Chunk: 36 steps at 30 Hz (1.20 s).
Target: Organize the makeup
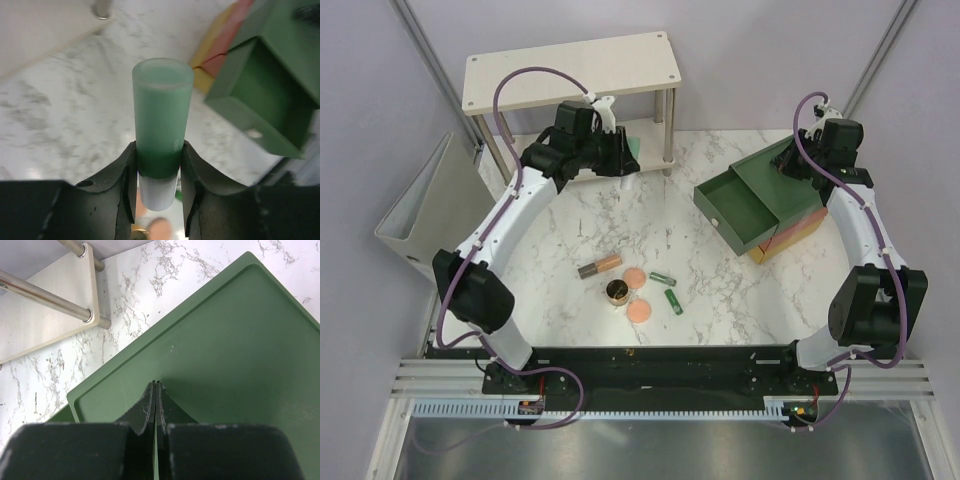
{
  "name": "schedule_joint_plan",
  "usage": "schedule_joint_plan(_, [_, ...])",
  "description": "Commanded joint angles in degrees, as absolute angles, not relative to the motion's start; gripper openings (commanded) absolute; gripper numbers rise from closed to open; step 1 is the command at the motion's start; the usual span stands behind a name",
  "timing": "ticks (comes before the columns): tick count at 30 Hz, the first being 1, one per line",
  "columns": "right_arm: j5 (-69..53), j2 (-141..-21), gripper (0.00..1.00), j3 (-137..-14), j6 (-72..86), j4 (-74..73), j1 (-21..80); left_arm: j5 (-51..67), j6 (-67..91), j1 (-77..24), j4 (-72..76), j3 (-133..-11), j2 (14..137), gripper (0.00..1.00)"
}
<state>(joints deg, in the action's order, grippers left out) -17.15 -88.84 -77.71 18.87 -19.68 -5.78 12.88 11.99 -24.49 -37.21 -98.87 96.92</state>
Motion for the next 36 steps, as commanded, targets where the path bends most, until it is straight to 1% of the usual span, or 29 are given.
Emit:
schedule_joint_plan(1, [-16.26, -93.6, 0.0, -73.83, 18.11, -33.58, -5.01, 33.55, 41.84, -24.96, -23.8, -97.14, 99.67, 0.02])
schedule_joint_plan(4, [-16.35, -93.6, 0.0, -73.65, 18.19, -33.58, -5.01, 37.7, 52.77, -26.89, -14.0, -94.14, 101.42, 0.02])
schedule_joint_plan(5, [-16.35, -93.43, 0.0, -73.65, 18.11, -33.66, -5.01, 37.97, 54.39, -28.37, -9.36, -94.04, 101.95, 0.02])
schedule_joint_plan(9, [-16.35, -93.34, 0.0, -73.48, 18.11, -33.57, -5.1, 38.58, 61.77, -32.16, -0.28, -95.27, 105.02, 0.02])
schedule_joint_plan(16, [-16.44, -92.73, 0.0, -72.95, 18.11, -33.14, -4.92, 39.46, 66.0, -37.79, 1.32, -103.79, 111.79, 0.02])
schedule_joint_plan(21, [-16.35, -92.29, 0.0, -72.07, 18.19, -32.96, -5.01, 37.62, 65.66, -40.16, 0.45, -104.59, 113.46, 0.02])
schedule_joint_plan(22, [-16.43, -92.29, 0.0, -71.9, 18.19, -33.05, -4.92, 37.44, 64.7, -40.78, 0.35, -104.94, 113.73, 0.03])
schedule_joint_plan(23, [-16.44, -92.2, 0.0, -71.81, 18.19, -32.87, -4.92, 37.27, 64.25, -40.96, -1.48, -105.29, 113.99, 0.07])
schedule_joint_plan(25, [-16.44, -92.02, 0.0, -71.46, 18.1, -32.87, -5.01, 36.83, 62.68, -41.57, -3.85, -106.61, 114.78, 0.11])
schedule_joint_plan(28, [-16.61, -92.11, 0.0, -71.37, 18.02, -32.78, -5.01, 36.21, 61.09, -42.53, -5.7, -107.49, 115.57, 0.25])
schedule_joint_plan(31, [-16.7, -92.02, 0.0, -71.37, 18.11, -32.78, -4.92, 35.59, 58.54, -43.24, -7.63, -108.8, 116.71, 0.28])
schedule_joint_plan(36, [-17.14, -92.02, 0.0, -71.37, 18.19, -32.7, -5.01, 34.28, 55.73, -44.03, -10.28, -113.19, 119.0, 0.29])
